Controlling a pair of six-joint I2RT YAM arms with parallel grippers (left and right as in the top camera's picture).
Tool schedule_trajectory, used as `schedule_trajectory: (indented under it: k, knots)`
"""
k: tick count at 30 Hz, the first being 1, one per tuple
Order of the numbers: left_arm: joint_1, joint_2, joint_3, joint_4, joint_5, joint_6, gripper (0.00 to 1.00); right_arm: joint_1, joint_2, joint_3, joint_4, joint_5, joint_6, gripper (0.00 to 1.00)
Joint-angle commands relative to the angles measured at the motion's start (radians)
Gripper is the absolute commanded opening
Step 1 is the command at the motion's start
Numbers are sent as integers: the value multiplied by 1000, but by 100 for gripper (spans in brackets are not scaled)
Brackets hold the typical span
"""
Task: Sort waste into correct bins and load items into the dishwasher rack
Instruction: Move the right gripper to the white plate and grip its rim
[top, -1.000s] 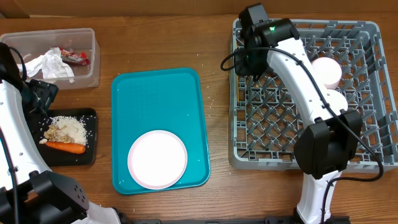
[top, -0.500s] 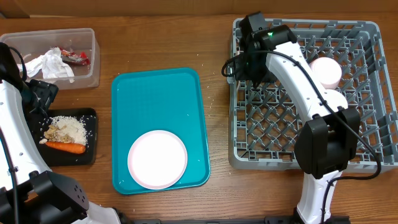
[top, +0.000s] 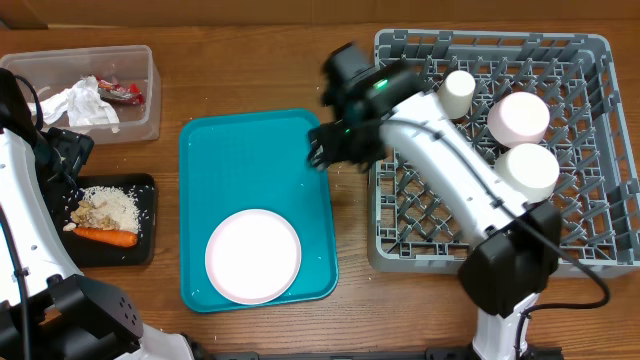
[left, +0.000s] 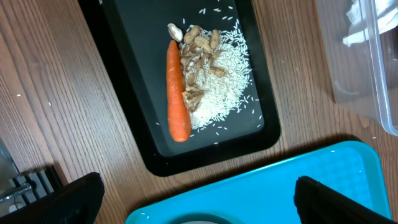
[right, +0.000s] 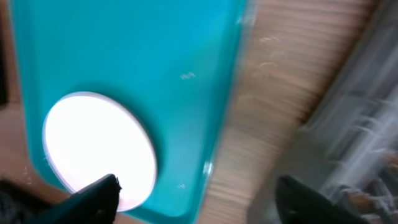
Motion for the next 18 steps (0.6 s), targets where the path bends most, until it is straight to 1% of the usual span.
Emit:
schedule_trajectory:
  k: [1,3,9,14,18]
  knots:
    - [-3,4,6,-2,-17,-17,100,98,3,-63,49,-27,-2,66]
    - [-3,4,6,-2,-17,-17,100,146,10,-108,105,-27,-2,62]
    - [-3,4,6,-2,-17,-17,100,245,20,-263,272,-23,5,60]
    - [-4,4,6,-2,-18,-17,100,259,21,-376,388,-24,6,60]
    - [-4,4,6,-2,-18,-17,100,259,31,-429,431,-34,10,60]
